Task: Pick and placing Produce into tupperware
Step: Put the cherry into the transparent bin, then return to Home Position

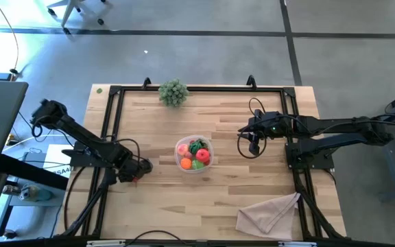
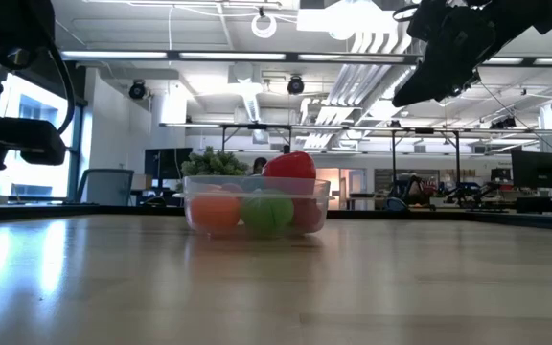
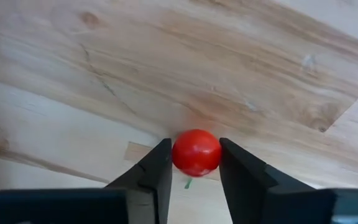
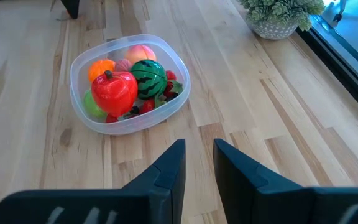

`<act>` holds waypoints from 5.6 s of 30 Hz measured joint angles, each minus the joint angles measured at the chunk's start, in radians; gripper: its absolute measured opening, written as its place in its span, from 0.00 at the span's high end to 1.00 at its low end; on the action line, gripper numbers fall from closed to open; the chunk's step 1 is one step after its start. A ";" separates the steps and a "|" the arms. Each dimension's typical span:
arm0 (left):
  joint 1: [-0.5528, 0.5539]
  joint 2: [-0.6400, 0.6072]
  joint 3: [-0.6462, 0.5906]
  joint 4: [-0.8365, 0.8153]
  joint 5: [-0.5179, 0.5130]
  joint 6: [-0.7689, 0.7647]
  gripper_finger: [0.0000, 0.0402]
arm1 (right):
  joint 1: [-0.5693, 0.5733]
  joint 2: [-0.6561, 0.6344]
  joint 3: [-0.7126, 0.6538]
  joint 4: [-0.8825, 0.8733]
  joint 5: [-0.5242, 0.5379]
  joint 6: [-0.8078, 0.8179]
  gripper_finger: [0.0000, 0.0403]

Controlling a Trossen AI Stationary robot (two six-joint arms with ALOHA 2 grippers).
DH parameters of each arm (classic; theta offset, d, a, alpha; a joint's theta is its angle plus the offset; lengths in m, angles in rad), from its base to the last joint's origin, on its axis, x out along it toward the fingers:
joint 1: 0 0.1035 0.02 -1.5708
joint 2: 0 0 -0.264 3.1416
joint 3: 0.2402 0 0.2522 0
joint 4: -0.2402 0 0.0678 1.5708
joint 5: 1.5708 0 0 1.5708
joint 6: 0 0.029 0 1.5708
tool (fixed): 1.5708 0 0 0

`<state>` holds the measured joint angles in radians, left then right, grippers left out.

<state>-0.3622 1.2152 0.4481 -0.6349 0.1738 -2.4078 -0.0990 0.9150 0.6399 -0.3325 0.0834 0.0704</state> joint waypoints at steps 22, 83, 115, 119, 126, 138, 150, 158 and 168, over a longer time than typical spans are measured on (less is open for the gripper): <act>0.002 0.010 -0.004 0.015 -0.004 0.049 0.71 | 0.000 0.000 0.000 0.000 0.000 0.000 0.82; 0.434 0.519 0.693 -0.043 -0.251 0.939 0.70 | 0.000 0.000 0.000 0.000 0.000 0.000 0.82; 0.434 0.515 0.855 -0.256 -0.221 1.055 0.53 | 0.000 0.000 0.000 0.000 0.000 0.000 0.82; 0.434 0.514 0.939 -0.330 -0.312 1.215 0.53 | 0.000 0.000 0.000 0.000 0.000 0.000 0.82; 0.435 0.513 1.006 -0.305 -0.453 1.718 0.52 | 0.000 0.000 0.000 0.000 0.000 0.000 0.82; 0.434 0.513 1.006 -0.060 -0.454 1.775 0.52 | 0.000 0.000 0.000 0.000 0.000 0.000 0.82; 0.434 0.515 1.006 0.007 -0.223 2.152 0.52 | 0.000 0.000 0.000 0.000 0.000 0.000 0.82; 0.413 0.515 1.006 -0.003 -0.122 2.268 0.52 | 0.000 0.000 0.000 0.000 0.000 0.158 0.82; 0.427 0.428 1.006 -0.058 -0.184 2.299 0.64 | 0.031 0.000 0.000 0.018 -0.043 0.149 0.82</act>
<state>0.0649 1.6432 1.4544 -0.6928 -0.0102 -0.1090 -0.0678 0.9150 0.6399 -0.3147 0.0406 0.2195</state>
